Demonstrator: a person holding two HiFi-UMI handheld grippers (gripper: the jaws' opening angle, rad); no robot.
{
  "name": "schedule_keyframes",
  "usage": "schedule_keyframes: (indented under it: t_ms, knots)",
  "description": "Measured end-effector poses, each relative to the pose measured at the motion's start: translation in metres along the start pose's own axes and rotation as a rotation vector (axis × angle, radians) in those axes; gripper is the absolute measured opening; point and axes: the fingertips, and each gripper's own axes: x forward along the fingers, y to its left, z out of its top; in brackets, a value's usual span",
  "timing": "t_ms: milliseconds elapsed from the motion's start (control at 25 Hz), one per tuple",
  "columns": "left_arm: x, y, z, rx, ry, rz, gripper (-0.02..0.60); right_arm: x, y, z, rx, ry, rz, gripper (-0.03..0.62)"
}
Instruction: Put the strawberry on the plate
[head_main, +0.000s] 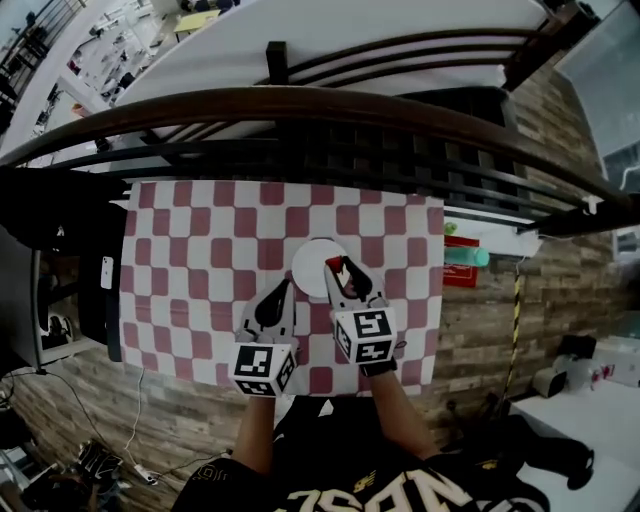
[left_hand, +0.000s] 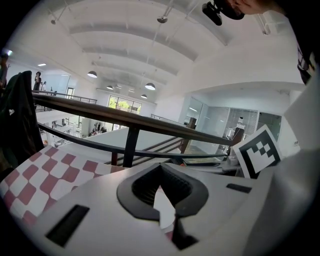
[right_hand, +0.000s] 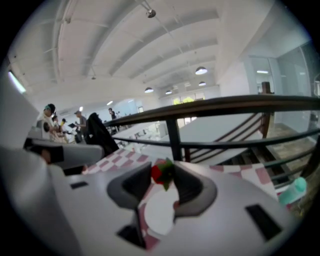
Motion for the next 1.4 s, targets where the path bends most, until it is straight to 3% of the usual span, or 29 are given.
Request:
schedule_keyframes:
  t_ms: [600, 960, 1400]
  knots:
    - [0.036, 0.021, -0.067, -0.064, 0.129, 0.048, 0.008, 0.063, -0.013, -0.101, 0.059, 0.227, 0.025, 0.149]
    - [0.049, 0.023, -0.099, -0.069, 0.184, 0.061, 0.008, 0.085, -0.01, -0.131, 0.074, 0.313, 0.038, 0.149]
    - [0.043, 0.026, -0.111, -0.073, 0.203, 0.094, 0.009, 0.097, -0.013, -0.16, 0.033, 0.451, 0.006, 0.149]
